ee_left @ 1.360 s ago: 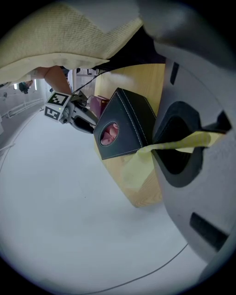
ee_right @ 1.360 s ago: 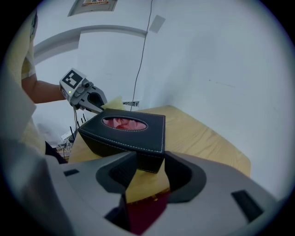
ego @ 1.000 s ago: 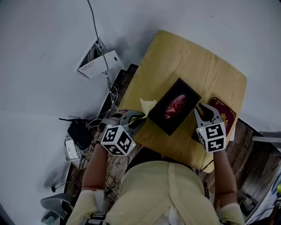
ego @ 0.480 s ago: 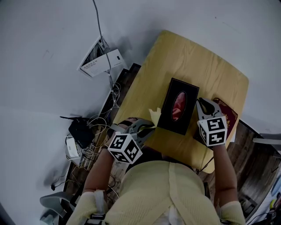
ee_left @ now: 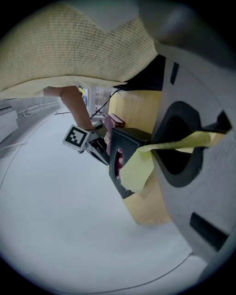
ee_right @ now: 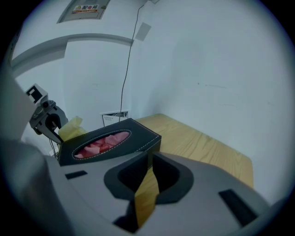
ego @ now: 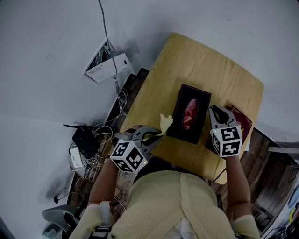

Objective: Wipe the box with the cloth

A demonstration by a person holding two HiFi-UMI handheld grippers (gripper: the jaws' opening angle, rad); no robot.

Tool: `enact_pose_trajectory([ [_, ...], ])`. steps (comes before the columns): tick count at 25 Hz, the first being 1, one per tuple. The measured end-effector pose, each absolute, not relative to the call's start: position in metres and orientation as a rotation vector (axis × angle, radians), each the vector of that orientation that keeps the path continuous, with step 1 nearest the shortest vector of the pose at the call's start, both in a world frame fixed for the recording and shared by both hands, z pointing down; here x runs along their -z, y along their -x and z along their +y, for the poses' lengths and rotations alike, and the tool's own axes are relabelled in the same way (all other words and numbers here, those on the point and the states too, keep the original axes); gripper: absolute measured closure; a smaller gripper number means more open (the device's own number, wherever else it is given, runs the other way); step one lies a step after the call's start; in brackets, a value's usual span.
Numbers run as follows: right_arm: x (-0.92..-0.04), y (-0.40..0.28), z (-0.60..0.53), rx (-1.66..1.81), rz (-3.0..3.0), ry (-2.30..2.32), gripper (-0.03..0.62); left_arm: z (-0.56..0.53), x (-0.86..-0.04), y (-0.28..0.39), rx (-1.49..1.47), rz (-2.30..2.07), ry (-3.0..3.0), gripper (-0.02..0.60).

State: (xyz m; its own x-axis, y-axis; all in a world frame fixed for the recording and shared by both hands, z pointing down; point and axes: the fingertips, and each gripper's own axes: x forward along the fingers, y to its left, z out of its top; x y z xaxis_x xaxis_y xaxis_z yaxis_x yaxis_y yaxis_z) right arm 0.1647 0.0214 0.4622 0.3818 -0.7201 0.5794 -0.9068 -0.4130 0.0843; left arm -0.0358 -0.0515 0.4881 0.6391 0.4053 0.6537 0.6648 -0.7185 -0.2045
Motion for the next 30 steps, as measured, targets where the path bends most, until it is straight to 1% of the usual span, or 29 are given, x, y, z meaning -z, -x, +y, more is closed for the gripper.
enact_pose_trajectory([
  [6, -0.446, -0.155, 0.03, -0.629, -1.416, -2.281, 0.543, -0.09, -0.483, 0.023, 0.838, -0.723, 2.479, 0.552],
  [15, -0.433, -0.137, 0.037, -0.626, -1.454, -2.302, 0.543, -0.136, -0.488, -0.042, 0.89, -0.458, 2.501, 0.552],
  [21, -0.428, -0.127, 0.037, -0.639, -1.503, -2.341, 0.543, -0.129, -0.493, -0.09, 0.863, -0.514, 2.577, 0.552],
  [26, -0.425, -0.122, 0.04, -0.639, -1.52, -2.338, 0.543, -0.145, -0.513, -0.116, 0.955, -0.467, 2.58, 0.552],
  [30, -0.426, -0.122, 0.043, -0.652, -1.516, -2.345, 0.543, -0.132, -0.519, -0.129, 0.931, -0.583, 2.447, 0.552],
])
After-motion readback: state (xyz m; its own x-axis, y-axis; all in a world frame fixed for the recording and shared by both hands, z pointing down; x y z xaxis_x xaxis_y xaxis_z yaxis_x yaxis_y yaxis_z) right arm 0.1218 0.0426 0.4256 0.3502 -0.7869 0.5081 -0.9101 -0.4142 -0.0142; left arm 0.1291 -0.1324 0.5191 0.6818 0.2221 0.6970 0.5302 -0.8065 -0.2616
